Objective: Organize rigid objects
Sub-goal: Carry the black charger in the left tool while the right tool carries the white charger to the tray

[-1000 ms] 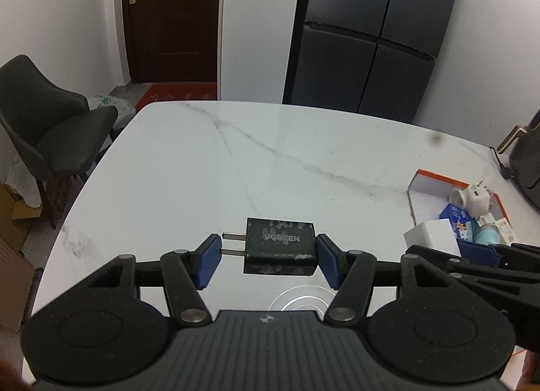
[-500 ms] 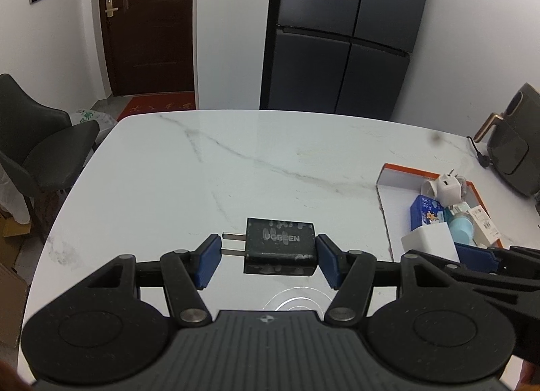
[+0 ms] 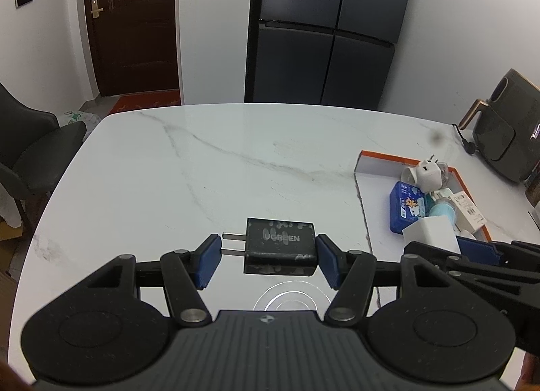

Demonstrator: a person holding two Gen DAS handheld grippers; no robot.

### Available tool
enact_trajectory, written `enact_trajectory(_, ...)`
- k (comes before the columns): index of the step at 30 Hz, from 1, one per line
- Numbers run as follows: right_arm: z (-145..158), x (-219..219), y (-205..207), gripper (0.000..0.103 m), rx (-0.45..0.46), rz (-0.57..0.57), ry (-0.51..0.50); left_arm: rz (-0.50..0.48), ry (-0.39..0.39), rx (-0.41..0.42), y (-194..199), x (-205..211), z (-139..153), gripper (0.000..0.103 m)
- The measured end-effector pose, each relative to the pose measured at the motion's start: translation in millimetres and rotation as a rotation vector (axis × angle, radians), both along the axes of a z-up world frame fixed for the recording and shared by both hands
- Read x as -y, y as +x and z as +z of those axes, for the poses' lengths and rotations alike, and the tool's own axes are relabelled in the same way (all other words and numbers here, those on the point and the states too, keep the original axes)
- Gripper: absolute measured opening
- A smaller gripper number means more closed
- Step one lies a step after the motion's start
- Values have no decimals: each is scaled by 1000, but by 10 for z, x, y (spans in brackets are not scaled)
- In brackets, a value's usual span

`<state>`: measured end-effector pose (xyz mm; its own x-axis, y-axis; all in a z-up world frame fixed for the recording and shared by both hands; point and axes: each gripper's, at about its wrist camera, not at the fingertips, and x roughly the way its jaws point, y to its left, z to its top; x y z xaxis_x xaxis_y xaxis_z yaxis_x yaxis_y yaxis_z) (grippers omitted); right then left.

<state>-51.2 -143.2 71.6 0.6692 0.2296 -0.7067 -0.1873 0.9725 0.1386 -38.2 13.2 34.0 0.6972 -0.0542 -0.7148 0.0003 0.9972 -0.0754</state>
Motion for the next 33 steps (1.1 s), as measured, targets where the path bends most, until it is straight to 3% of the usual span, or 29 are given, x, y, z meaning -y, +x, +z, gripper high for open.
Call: enact_trajectory(33,120,807,-411,50,39,-138,-10,-136,-1,18,-221,778,64,61)
